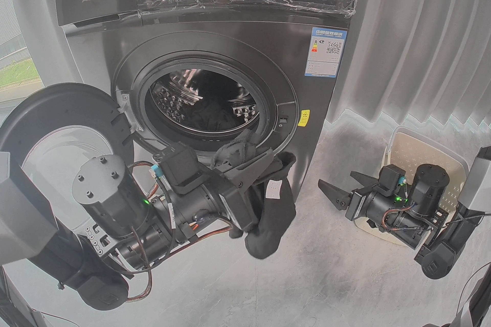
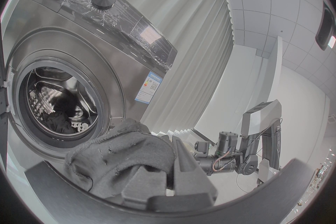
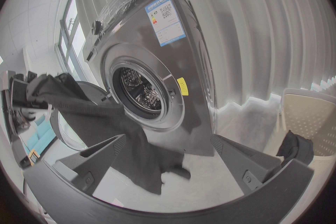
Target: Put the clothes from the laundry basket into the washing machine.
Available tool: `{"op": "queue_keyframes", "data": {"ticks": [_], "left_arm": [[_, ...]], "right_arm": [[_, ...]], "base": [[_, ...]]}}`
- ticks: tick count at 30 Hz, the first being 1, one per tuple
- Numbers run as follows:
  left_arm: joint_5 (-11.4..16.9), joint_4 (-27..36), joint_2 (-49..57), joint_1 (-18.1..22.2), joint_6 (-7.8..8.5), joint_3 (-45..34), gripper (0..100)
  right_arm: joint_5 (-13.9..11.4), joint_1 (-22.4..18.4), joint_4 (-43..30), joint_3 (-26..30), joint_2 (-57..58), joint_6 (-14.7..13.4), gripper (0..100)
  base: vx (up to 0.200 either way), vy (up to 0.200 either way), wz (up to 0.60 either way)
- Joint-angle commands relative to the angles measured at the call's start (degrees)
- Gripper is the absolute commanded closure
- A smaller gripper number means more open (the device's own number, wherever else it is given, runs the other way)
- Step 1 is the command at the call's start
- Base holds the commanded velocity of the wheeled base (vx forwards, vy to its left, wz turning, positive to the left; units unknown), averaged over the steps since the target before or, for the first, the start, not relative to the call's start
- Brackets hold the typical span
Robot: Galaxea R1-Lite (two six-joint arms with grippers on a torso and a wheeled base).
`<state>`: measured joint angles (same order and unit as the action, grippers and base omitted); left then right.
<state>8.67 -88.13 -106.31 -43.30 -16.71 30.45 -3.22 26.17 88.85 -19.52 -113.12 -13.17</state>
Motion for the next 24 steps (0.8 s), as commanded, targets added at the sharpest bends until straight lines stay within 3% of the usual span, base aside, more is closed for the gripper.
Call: {"op": "queue_keyframes", "data": {"ticks": [1, 3, 5, 10, 18, 20, 24], "left_arm": [[-0.41, -0.03, 0.41, -0.82, 0.01, 0.84, 100], [-0.41, -0.03, 0.41, -0.82, 0.01, 0.84, 100], [-2.16, 0.59, 0.32, -1.17, 0.19, 3.83, 100], [-3.04, 2.08, 0.14, -1.00, 0.10, 7.69, 100], [-3.22, 3.58, 0.32, -0.91, 0.10, 11.74, 100], [-5.33, 4.63, 0.41, -1.00, 0.10, 13.41, 100], [-6.29, 5.24, 0.49, -1.00, 0.10, 14.99, 100]], "right_arm": [[-0.12, -1.04, 0.01, 2.38, -0.44, 1.12, 0], [-0.12, -1.04, 0.01, 2.38, -0.44, 1.12, 0], [-0.21, -0.95, 0.10, 1.76, -0.35, 1.21, 0], [-0.12, -1.12, 0.01, -3.69, 0.18, 0.77, 0], [-0.47, -0.16, 0.19, -1.05, -0.09, 0.60, 0], [-0.47, -0.16, 0.28, -3.07, 0.44, -0.28, 0], [-0.65, -0.07, 0.10, -2.81, 1.85, -1.42, 0]], "base": [[0.000, 0.000, 0.00], [0.000, 0.000, 0.00], [0.000, 0.000, 0.00], [0.000, 0.000, 0.00], [0.000, 0.000, 0.00], [0.000, 0.000, 0.00], [0.000, 0.000, 0.00]]}}
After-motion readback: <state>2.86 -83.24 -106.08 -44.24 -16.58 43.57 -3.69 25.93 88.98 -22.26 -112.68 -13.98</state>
